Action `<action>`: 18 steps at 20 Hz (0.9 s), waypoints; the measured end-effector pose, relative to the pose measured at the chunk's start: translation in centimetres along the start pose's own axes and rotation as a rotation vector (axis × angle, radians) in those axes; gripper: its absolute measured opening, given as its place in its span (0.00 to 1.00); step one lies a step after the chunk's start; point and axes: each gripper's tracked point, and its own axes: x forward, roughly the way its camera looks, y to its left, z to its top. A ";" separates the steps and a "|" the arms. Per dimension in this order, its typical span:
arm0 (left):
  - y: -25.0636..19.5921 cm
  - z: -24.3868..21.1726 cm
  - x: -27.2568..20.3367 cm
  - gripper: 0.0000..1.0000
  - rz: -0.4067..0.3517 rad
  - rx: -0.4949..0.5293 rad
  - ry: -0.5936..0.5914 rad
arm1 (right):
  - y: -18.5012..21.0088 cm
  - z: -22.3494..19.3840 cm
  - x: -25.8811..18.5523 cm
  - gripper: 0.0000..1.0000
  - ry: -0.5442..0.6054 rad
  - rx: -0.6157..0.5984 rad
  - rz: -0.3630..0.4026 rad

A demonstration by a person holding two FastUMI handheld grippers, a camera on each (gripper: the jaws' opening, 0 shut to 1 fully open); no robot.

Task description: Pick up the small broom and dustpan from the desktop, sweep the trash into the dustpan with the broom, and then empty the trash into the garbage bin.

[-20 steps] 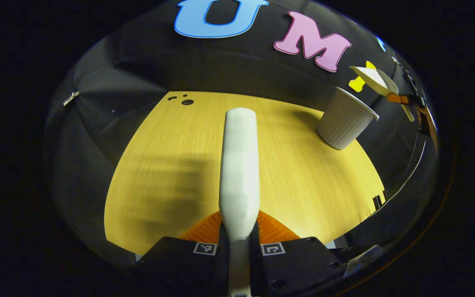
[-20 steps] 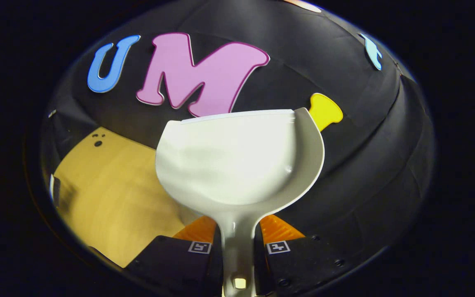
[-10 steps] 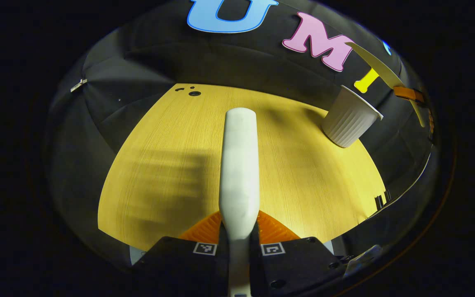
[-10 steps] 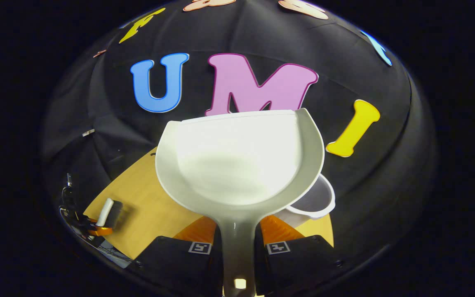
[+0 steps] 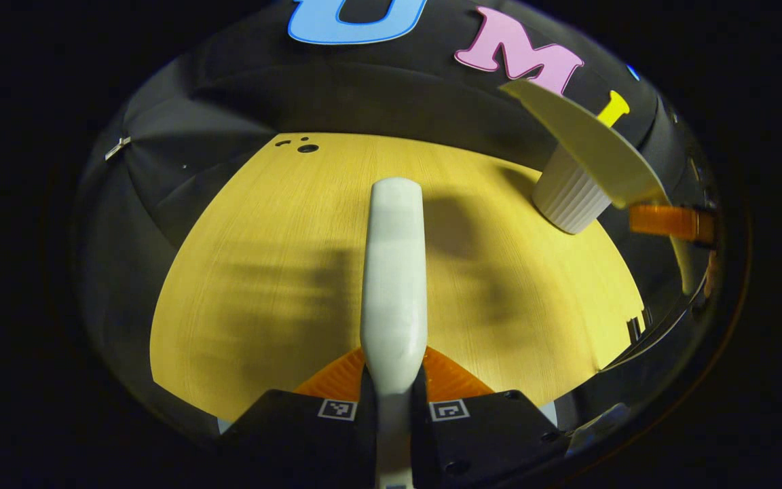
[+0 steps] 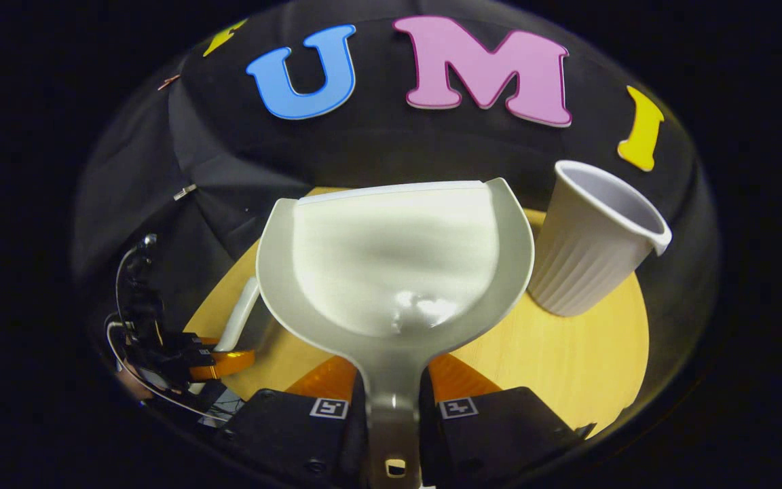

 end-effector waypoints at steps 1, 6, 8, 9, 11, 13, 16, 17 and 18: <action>-0.2 0.2 0.6 0.24 0.004 0.003 0.003 | -0.3 -0.8 0.1 0.34 0.033 0.016 -0.004; -0.8 0.6 4.0 0.23 0.047 0.022 0.066 | -3.9 -9.9 1.2 0.33 0.174 0.102 -0.034; -0.7 0.8 5.2 0.25 0.074 0.034 0.094 | -5.9 -11.6 2.0 0.34 0.223 0.110 -0.056; -0.7 0.8 5.8 0.25 0.089 0.037 0.110 | -6.4 -11.8 2.7 0.34 0.245 0.114 -0.063; -0.5 0.6 6.6 0.25 0.114 0.039 0.146 | -7.4 -12.5 4.3 0.33 0.278 0.132 -0.076; -0.2 0.5 7.1 0.25 0.141 0.047 0.178 | -7.6 -12.6 5.5 0.34 0.301 0.143 -0.085; -0.3 0.4 8.2 0.26 0.172 0.073 0.233 | -8.4 -12.2 7.6 0.34 0.322 0.155 -0.087; -0.5 0.3 8.4 0.25 0.175 0.076 0.251 | -8.5 -12.3 7.6 0.34 0.334 0.156 -0.083; -0.6 0.3 8.7 0.26 0.176 0.075 0.263 | -8.7 -12.4 8.0 0.30 0.347 0.158 -0.079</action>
